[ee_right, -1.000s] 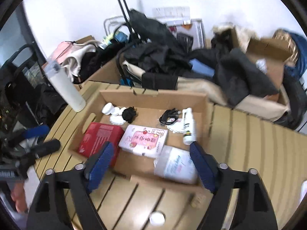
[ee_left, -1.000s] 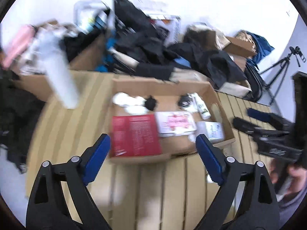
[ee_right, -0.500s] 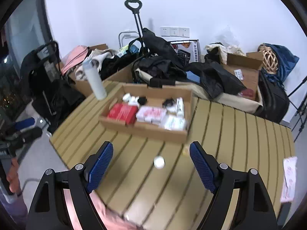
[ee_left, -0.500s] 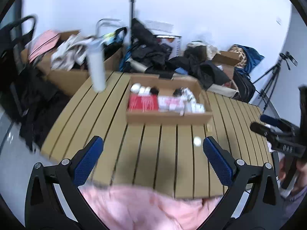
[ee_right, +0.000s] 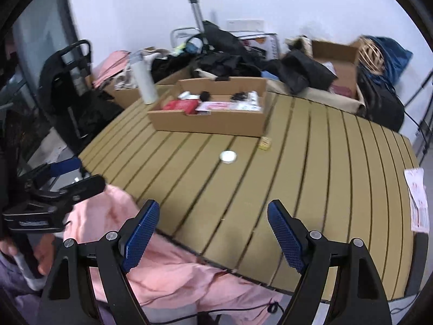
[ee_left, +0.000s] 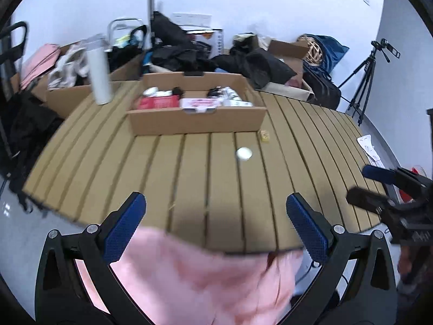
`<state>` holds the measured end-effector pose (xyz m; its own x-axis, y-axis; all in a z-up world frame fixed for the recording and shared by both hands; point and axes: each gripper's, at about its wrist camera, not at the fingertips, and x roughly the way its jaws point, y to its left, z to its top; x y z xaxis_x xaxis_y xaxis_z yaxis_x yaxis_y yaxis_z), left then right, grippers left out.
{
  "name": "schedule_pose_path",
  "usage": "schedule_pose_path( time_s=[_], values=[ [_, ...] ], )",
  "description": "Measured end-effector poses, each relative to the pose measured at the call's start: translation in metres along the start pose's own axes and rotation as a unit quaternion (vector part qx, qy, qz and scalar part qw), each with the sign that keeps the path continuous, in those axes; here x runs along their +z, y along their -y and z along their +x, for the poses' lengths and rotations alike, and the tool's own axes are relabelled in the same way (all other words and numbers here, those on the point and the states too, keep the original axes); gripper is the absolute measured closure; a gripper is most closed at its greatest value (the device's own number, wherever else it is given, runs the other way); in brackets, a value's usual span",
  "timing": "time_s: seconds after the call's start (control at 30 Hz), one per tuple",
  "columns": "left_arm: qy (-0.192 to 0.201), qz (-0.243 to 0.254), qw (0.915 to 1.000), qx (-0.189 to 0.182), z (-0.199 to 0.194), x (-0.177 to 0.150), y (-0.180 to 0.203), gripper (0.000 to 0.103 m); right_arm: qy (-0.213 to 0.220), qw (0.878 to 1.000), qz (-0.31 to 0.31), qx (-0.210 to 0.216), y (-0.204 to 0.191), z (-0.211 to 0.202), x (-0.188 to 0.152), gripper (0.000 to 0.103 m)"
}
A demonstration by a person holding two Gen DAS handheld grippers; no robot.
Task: Organize objects
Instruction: 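Withdraw the left tool and approach the small white cap on the table, then grasp the white cap with the left gripper while the right gripper grasps the yellow packet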
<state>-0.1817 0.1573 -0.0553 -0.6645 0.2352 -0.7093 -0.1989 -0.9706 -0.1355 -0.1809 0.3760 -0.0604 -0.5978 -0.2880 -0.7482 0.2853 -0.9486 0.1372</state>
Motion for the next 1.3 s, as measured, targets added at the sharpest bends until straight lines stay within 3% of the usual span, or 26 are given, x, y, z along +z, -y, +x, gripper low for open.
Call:
schedule_pose_path(
  time_s=[0.07, 0.1, 0.17, 0.27, 0.37, 0.43, 0.47, 0.5, 0.57, 0.6, 0.7, 0.83, 0.97, 1.1, 1.13, 1.3],
  values=[
    [-0.016, -0.007, 0.9998, -0.007, 0.039, 0.007, 0.007, 0.005, 0.001, 1.0, 0.009, -0.024, 0.013, 0.006, 0.0, 0.018],
    [-0.03, -0.008, 0.9994, -0.012, 0.061, 0.011, 0.01, 0.016, -0.002, 0.999, 0.013, -0.044, 0.019, 0.01, 0.001, 0.018],
    [-0.058, -0.008, 0.9981, -0.02, 0.102, 0.019, 0.019, 0.027, -0.009, 0.998, 0.023, -0.066, 0.033, 0.022, 0.003, 0.018],
    [-0.073, 0.003, 0.9973, 0.012, 0.151, 0.027, 0.035, 0.029, -0.013, 0.998, 0.034, -0.048, 0.054, 0.041, 0.007, 0.018],
    [-0.079, 0.006, 0.9969, 0.001, 0.182, 0.032, 0.045, 0.029, -0.021, 0.998, 0.045, -0.042, 0.071, 0.066, 0.014, 0.018],
    [-0.091, 0.008, 0.9957, 0.012, 0.203, 0.035, 0.047, 0.038, -0.025, 0.998, 0.05, -0.033, 0.082, 0.085, 0.019, 0.018],
    [-0.103, 0.008, 0.9946, 0.012, 0.213, 0.035, 0.048, 0.051, -0.027, 0.998, 0.051, -0.029, 0.086, 0.095, 0.023, 0.018],
    [-0.106, 0.008, 0.9943, 0.01, 0.217, 0.032, 0.047, 0.057, -0.029, 0.998, 0.051, -0.027, 0.091, 0.106, 0.027, 0.019],
    [-0.086, 0.022, 0.996, 0.008, 0.216, 0.031, 0.048, 0.074, -0.033, 0.998, 0.049, -0.03, 0.095, 0.121, 0.034, 0.019],
    [-0.08, 0.022, 0.9966, 0.005, 0.214, 0.03, 0.046, 0.078, -0.033, 0.998, 0.046, -0.031, 0.097, 0.128, 0.039, 0.019],
    [-0.076, -0.012, 0.9967, -0.023, 0.21, 0.03, 0.033, 0.078, -0.03, 0.998, 0.039, -0.025, 0.1, 0.148, 0.051, 0.019],
    [-0.091, -0.04, 0.9949, -0.017, 0.2, 0.031, 0.015, 0.078, -0.045, 0.998, 0.04, -0.037, 0.101, 0.19, 0.067, 0.02],
    [-0.073, -0.068, 0.995, 0.001, 0.178, 0.035, -0.008, 0.078, -0.059, 0.996, 0.046, -0.055, 0.096, 0.228, 0.078, 0.032],
    [-0.056, -0.055, 0.9959, 0.046, 0.155, 0.033, -0.02, 0.078, -0.052, 0.992, 0.031, -0.114, 0.089, 0.243, 0.08, 0.079],
    [-0.055, -0.058, 0.9955, 0.05, 0.149, 0.031, -0.024, 0.078, -0.054, 0.99, 0.019, -0.13, 0.086, 0.242, 0.079, 0.079],
    [-0.044, -0.07, 0.9949, 0.056, 0.111, 0.027, -0.043, 0.078, -0.065, 0.991, 0.023, -0.118, 0.084, 0.216, 0.064, 0.079]
  ],
)
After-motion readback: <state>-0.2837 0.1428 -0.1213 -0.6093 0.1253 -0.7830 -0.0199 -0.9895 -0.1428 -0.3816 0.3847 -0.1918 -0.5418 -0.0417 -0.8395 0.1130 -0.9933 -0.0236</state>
